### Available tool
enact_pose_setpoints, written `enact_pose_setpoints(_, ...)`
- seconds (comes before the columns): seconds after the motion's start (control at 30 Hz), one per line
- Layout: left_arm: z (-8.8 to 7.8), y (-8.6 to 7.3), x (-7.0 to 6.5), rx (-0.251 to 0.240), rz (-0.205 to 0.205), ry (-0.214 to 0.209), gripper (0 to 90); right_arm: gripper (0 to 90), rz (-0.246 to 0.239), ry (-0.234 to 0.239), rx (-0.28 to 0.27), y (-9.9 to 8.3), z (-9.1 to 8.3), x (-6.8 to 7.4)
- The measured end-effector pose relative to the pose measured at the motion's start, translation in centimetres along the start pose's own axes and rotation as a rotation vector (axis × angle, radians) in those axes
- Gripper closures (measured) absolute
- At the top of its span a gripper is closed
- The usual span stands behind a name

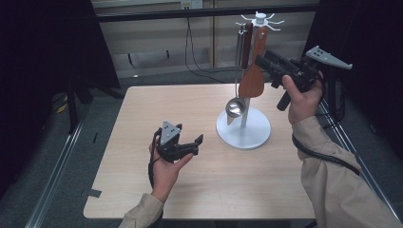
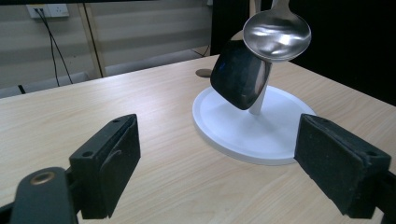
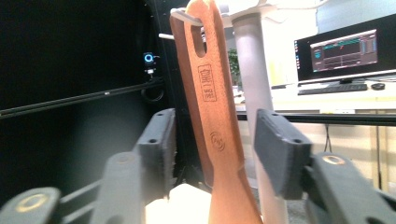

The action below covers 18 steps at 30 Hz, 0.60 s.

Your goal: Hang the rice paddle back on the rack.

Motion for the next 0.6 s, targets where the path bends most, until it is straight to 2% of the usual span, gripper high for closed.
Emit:
enact_pose_setpoints(0.23, 0.0, 0.0, 0.0, 0.004, 0.013, 0.000, 14.2, 37.2, -0.016, 0.005, -0.011, -0.2, -0.5, 0.2)
enact_pose_setpoints(0.6, -0.1, 0.0, -0.1, 0.000, 0.010, -0.002, 14.2, 31.1, -0.048, 0.019, -0.005, -0.9, -1.2, 0.9)
Point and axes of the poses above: each handheld gripper's, and its own axes: z roughly forward along the jaws, y roughly out of its top, x roughly to its left, the point moved 9 cm from there along z, roughly forward along the jaws, and after that the axes turned 12 degrees about z, right-handed, at the moved point
